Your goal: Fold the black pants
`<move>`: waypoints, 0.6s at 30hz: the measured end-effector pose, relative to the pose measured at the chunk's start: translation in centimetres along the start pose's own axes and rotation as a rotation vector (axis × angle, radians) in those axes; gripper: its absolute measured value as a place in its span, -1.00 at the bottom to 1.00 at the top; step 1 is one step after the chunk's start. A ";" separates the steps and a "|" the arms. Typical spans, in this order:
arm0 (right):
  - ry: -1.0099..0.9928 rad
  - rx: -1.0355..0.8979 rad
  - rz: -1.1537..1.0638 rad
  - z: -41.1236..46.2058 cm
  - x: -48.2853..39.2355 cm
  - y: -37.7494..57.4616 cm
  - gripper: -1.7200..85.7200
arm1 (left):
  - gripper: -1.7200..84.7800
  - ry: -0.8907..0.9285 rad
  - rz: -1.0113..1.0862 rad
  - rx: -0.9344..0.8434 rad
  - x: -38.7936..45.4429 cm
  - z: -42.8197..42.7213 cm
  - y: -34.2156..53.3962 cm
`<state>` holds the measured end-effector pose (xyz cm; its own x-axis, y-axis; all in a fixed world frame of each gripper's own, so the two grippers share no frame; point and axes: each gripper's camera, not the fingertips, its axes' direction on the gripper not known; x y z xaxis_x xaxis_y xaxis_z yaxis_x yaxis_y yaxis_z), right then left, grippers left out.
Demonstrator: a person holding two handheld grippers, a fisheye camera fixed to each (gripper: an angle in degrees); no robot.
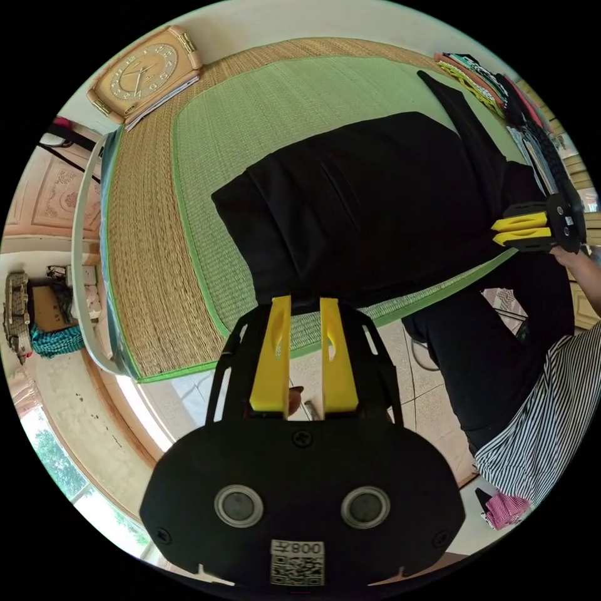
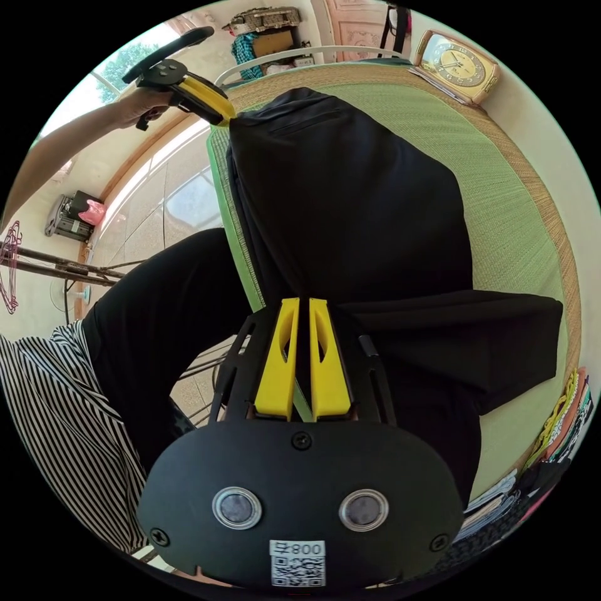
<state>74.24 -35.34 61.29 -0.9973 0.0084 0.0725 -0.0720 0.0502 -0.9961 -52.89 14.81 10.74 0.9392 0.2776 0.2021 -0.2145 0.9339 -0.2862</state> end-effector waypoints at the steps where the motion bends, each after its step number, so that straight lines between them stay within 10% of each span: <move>1: -0.004 0.002 0.004 0.0 0.1 0.1 -0.90 | -0.83 -0.017 -0.017 -0.002 -0.5 0.3 0.6; 9: -0.016 0.021 0.027 0.4 1.5 2.1 -0.89 | -0.93 0.294 -0.141 0.342 -1.3 0.7 3.3; 18: -0.109 0.089 0.121 -0.8 4.2 5.5 -0.89 | -0.96 0.436 -0.222 0.238 -0.7 9.7 1.8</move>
<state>69.71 -34.22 56.11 -0.9938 -0.0999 -0.0488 0.0524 -0.0334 -0.9981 -56.60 18.49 19.21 0.9821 -0.0042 -0.1883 -0.0054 0.9987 -0.0507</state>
